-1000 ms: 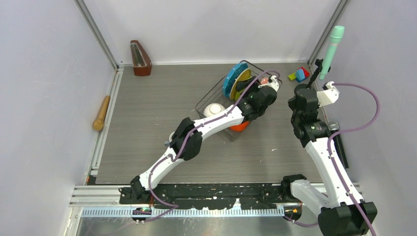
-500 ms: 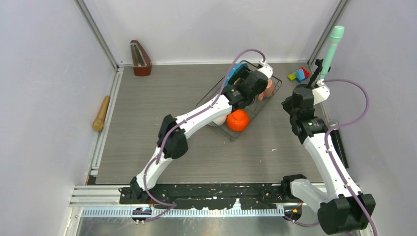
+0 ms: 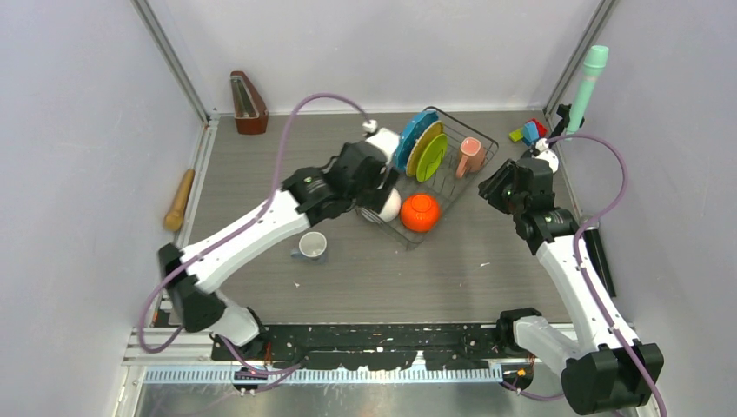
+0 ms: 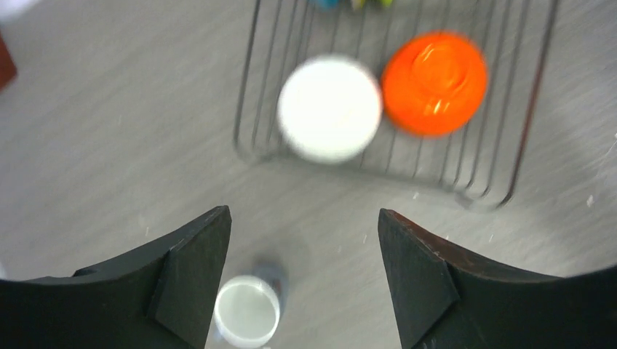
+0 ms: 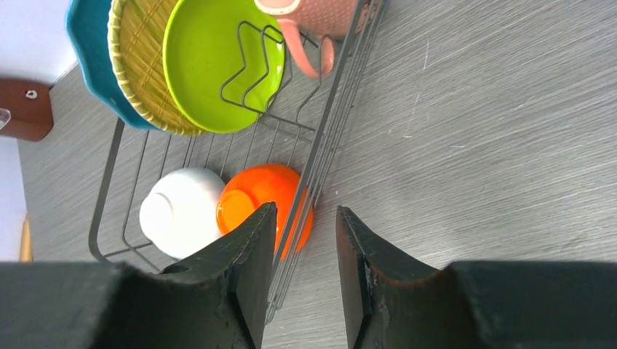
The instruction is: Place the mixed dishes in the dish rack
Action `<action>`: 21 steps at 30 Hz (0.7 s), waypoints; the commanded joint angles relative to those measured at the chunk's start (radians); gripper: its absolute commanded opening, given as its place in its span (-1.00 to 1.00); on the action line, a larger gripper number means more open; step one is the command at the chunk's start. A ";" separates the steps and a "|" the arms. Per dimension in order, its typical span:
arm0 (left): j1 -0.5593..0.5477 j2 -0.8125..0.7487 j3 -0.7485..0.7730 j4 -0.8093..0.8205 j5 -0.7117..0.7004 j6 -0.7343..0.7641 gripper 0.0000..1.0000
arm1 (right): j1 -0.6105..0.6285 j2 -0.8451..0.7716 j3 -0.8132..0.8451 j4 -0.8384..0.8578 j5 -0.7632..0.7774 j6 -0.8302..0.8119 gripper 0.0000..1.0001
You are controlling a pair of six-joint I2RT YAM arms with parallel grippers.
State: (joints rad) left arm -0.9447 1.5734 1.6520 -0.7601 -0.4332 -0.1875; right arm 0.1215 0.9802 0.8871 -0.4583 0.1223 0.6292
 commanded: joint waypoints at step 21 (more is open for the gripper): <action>0.110 -0.341 -0.582 -0.157 0.104 -0.285 0.10 | -0.002 -0.040 -0.012 0.023 -0.162 -0.021 -0.11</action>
State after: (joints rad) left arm -0.8917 1.2167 1.0985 -1.0035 -0.3550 -0.4461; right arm 0.1215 0.9615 0.8654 -0.4644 -0.0147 0.6189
